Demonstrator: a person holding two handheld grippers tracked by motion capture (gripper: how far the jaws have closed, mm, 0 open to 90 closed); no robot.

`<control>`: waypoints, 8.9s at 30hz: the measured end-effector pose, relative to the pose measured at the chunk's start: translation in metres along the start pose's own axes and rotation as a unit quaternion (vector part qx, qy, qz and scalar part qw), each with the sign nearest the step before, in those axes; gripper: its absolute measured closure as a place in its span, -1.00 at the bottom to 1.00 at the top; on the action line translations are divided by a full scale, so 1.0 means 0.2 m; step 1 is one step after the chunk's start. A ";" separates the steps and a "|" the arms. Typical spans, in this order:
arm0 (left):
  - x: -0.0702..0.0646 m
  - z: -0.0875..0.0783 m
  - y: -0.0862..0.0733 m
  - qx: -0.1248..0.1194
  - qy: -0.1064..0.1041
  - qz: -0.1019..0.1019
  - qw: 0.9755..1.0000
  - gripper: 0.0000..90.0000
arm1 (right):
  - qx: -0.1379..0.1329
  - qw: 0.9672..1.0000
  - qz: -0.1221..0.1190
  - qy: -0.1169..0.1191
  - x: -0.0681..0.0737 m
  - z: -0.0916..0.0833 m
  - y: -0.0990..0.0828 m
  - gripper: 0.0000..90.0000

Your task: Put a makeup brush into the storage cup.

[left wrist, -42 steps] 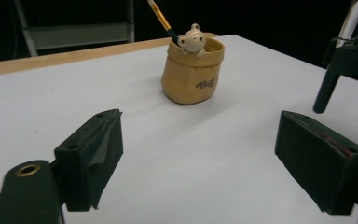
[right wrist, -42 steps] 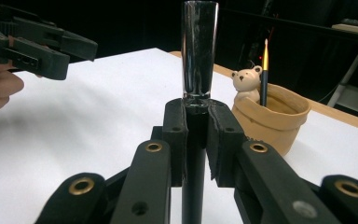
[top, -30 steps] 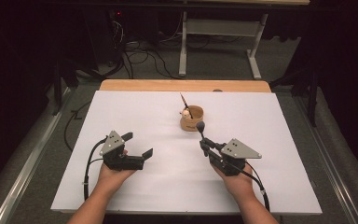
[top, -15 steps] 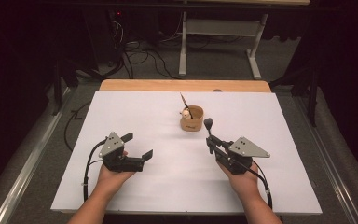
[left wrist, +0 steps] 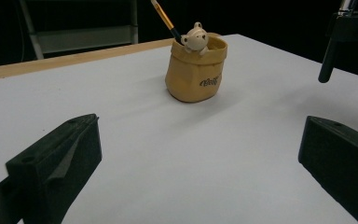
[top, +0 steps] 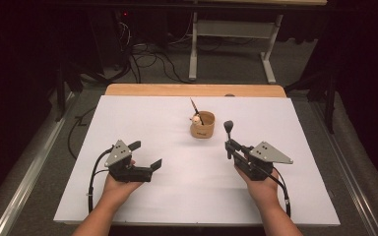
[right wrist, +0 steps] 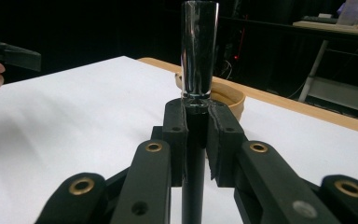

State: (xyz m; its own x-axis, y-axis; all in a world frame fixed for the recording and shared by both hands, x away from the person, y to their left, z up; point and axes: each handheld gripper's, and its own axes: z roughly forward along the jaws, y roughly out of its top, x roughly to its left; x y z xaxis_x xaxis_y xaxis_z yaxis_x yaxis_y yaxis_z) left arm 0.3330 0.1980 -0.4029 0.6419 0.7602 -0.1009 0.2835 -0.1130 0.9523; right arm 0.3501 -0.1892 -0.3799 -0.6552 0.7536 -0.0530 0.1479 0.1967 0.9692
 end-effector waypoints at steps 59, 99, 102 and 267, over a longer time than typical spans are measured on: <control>0.03 -0.03 0.01 -0.007 -0.005 -0.003 1.000 -1.00 | -0.004 1.000 0.014 -0.022 -0.12 0.25 0.29 0.81; 0.04 -0.04 0.01 -0.010 -0.006 -0.009 1.000 -1.00 | 0.003 0.998 0.058 -0.025 -0.17 0.55 0.32 0.81; 0.04 -0.04 0.01 -0.013 -0.006 -0.011 1.000 -1.00 | 0.002 0.998 0.058 -0.025 -0.17 0.58 0.32 0.81; 0.03 -0.10 0.00 -0.011 0.024 -0.028 0.999 -1.00 | 0.002 0.998 0.054 -0.028 -0.16 -0.24 -0.07 -0.97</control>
State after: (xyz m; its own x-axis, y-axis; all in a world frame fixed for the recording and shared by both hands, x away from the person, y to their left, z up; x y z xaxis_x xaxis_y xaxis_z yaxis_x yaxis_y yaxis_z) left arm 0.3222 0.2157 -0.3975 0.5908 0.7943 -0.1417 0.3028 -0.0555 0.9514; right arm 0.3336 -0.2462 -0.3806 -0.5921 0.8050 0.0386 0.2183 0.1141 0.9692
